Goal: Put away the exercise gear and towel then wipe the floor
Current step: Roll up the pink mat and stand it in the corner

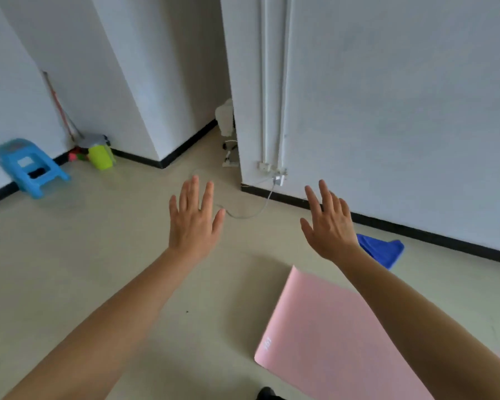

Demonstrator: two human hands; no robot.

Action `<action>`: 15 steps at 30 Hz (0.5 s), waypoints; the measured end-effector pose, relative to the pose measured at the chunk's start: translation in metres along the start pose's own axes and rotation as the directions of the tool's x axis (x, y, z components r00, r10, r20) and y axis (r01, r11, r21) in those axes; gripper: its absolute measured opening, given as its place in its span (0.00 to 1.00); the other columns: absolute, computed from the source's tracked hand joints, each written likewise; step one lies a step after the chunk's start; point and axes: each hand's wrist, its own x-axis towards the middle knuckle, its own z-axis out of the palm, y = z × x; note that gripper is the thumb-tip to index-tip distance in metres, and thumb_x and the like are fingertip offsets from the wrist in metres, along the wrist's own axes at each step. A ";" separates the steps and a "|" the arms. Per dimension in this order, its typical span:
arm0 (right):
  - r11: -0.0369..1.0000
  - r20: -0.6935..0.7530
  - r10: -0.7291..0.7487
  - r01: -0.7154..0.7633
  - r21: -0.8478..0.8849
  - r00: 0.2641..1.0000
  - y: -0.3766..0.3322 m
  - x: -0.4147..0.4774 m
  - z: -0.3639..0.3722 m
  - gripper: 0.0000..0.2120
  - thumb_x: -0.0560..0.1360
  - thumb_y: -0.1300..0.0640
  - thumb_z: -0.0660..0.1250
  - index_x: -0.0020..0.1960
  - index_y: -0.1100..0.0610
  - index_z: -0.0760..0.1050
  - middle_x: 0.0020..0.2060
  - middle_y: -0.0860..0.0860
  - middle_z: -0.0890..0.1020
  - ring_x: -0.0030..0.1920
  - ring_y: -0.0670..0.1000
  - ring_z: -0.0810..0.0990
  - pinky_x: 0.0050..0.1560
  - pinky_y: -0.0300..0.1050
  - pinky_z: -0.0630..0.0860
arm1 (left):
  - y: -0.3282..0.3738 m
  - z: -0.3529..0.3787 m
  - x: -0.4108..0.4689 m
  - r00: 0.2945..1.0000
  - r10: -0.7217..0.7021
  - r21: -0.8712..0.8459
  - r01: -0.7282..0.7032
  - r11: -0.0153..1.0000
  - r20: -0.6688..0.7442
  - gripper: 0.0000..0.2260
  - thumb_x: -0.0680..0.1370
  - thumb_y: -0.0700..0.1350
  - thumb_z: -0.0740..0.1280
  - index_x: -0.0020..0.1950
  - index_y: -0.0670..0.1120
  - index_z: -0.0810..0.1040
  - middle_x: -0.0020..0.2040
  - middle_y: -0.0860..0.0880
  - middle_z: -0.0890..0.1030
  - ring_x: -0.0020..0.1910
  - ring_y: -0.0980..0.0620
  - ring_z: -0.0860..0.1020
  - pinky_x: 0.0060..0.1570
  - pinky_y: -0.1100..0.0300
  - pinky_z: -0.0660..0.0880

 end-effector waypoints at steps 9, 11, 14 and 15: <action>0.861 0.070 0.508 -0.508 -0.018 0.859 0.098 0.019 0.055 0.36 0.78 0.46 0.65 0.80 0.57 0.55 0.78 0.63 0.56 0.71 0.64 0.67 0.69 0.60 0.67 | 0.102 0.106 0.170 0.876 0.420 -0.026 -0.427 0.904 0.235 0.30 0.83 0.59 0.48 0.81 0.48 0.46 0.81 0.42 0.43 0.79 0.41 0.47 0.74 0.39 0.52; 0.820 0.050 0.572 -0.571 -0.049 0.818 0.110 0.016 0.053 0.37 0.78 0.46 0.66 0.80 0.58 0.56 0.78 0.64 0.56 0.70 0.64 0.68 0.69 0.60 0.67 | 0.128 0.112 0.201 0.840 0.497 -0.038 -0.501 0.864 0.218 0.30 0.83 0.59 0.48 0.81 0.48 0.47 0.81 0.42 0.44 0.79 0.41 0.47 0.75 0.39 0.52; 0.732 0.016 0.680 -0.677 -0.083 0.733 0.129 0.010 0.050 0.37 0.79 0.44 0.63 0.81 0.56 0.52 0.80 0.62 0.53 0.73 0.63 0.65 0.72 0.59 0.64 | 0.173 0.122 0.241 0.770 0.609 -0.106 -0.601 0.792 0.188 0.29 0.83 0.59 0.47 0.81 0.48 0.45 0.81 0.42 0.43 0.79 0.42 0.45 0.75 0.41 0.49; 0.691 -0.007 0.720 -0.717 -0.089 0.694 0.135 0.007 0.050 0.36 0.79 0.44 0.63 0.81 0.56 0.52 0.80 0.62 0.53 0.73 0.63 0.65 0.72 0.59 0.63 | 0.189 0.128 0.253 0.737 0.653 -0.120 -0.643 0.757 0.174 0.29 0.83 0.59 0.47 0.81 0.48 0.45 0.81 0.42 0.43 0.79 0.42 0.45 0.75 0.41 0.49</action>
